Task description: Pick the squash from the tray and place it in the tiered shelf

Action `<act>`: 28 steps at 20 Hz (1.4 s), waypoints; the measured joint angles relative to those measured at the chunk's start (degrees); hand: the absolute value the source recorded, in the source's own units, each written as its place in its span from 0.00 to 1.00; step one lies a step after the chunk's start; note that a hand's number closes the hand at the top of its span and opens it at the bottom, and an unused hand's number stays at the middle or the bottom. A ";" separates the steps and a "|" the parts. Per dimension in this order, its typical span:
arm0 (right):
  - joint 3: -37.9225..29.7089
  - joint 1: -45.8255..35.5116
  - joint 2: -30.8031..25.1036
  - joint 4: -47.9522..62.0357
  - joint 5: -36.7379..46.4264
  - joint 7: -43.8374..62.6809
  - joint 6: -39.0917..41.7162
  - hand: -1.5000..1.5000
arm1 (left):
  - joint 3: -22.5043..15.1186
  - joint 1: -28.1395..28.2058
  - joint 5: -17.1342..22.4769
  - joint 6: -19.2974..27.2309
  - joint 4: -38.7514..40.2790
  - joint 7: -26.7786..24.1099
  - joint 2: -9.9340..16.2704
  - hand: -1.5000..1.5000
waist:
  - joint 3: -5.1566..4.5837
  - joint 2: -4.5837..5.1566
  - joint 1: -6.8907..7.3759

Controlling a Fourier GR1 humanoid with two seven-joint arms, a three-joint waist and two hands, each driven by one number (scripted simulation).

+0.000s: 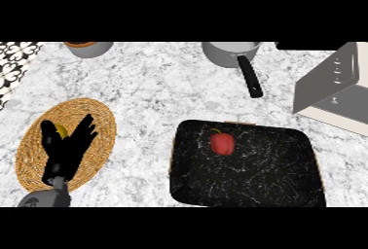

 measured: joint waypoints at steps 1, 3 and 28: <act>0.27 -0.78 0.07 1.36 0.42 -0.77 -0.34 1.00 | 0.13 0.37 0.22 -0.43 -0.54 0.16 0.23 0.50 | -0.03 0.02 0.07; 0.57 -0.95 0.19 1.48 0.69 -0.93 -0.12 1.00 | 0.06 0.64 -0.13 -0.21 -0.58 -0.40 -0.13 0.50 | -0.03 0.00 -0.03; -18.51 -9.56 -1.28 12.30 -17.19 5.59 -4.96 0.00 | 1.62 0.31 0.09 -1.27 0.07 0.00 0.68 0.50 | -0.04 0.00 -0.41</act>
